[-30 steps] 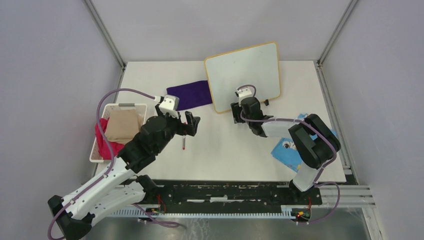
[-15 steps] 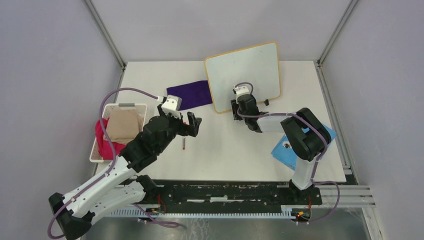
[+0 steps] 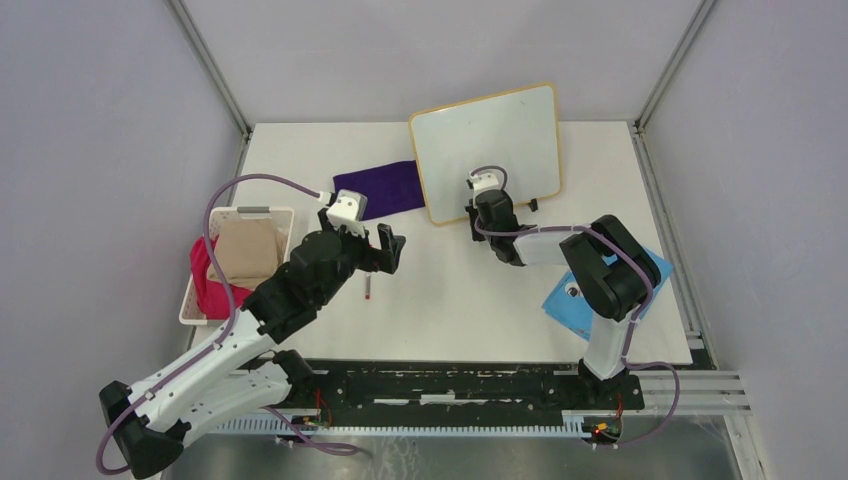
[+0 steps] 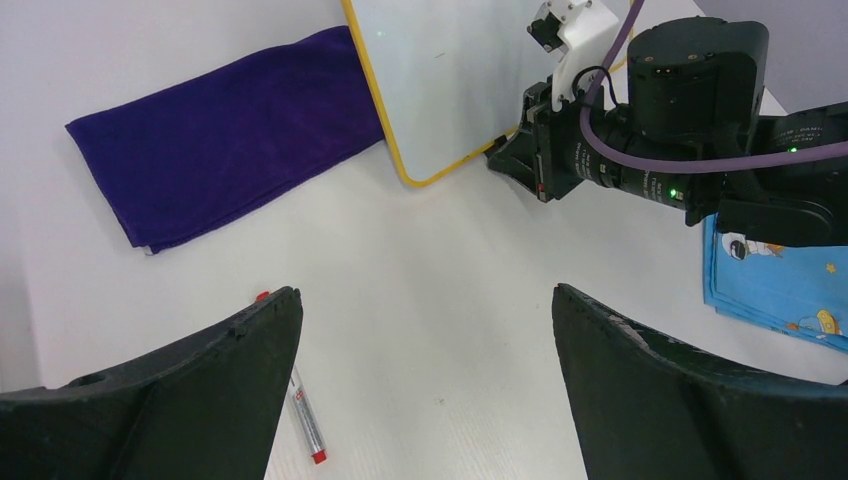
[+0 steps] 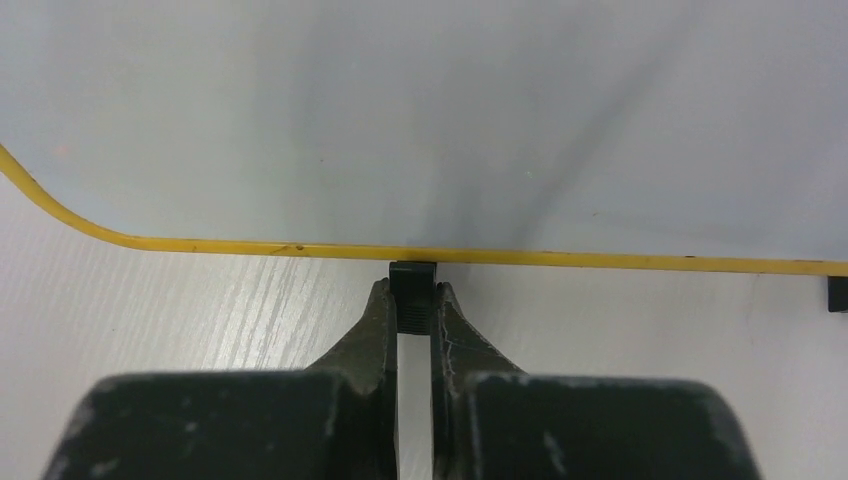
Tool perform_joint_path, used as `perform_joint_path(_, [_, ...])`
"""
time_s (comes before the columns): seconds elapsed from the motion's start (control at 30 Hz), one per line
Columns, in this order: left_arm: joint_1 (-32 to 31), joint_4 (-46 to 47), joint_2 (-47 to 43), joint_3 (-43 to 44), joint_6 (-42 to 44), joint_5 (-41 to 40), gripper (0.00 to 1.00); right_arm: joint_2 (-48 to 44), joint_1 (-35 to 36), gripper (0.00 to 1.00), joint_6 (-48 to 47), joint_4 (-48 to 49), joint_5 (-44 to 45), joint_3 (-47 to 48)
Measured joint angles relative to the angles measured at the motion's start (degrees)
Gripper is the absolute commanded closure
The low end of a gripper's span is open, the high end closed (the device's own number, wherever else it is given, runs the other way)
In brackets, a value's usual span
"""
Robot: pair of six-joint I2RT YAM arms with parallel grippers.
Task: Write a sentence on the whiteboard
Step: Move the whiteboard to the center of the board.
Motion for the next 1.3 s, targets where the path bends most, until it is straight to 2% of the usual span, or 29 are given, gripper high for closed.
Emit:
perform_joint_path(0.27, [-0.17,0.15,0.02,0.00,0.00,-0.02,0.01,-2.91,1.88,1.00,0.63,2.01,1.38,-4.00])
perform_joint_path(0.67, [-0.59,0.17,-0.59,0.00,0.00,-0.07,0.02,-10.27,12.37,1.00,10.58,-3.08,12.28,-11.58])
perform_joint_path(0.93, [-0.85,0.15,-0.59,0.00,0.00,-0.26,0.02,-10.40,19.74,1.00,18.38,-8.72,20.35,-10.80])
perform_joint_path(1.3, [-0.85,0.15,-0.59,0.00,0.00,-1.64,0.02,-8.20,27.06,1.00,26.18,-16.74,25.00,-6.01])
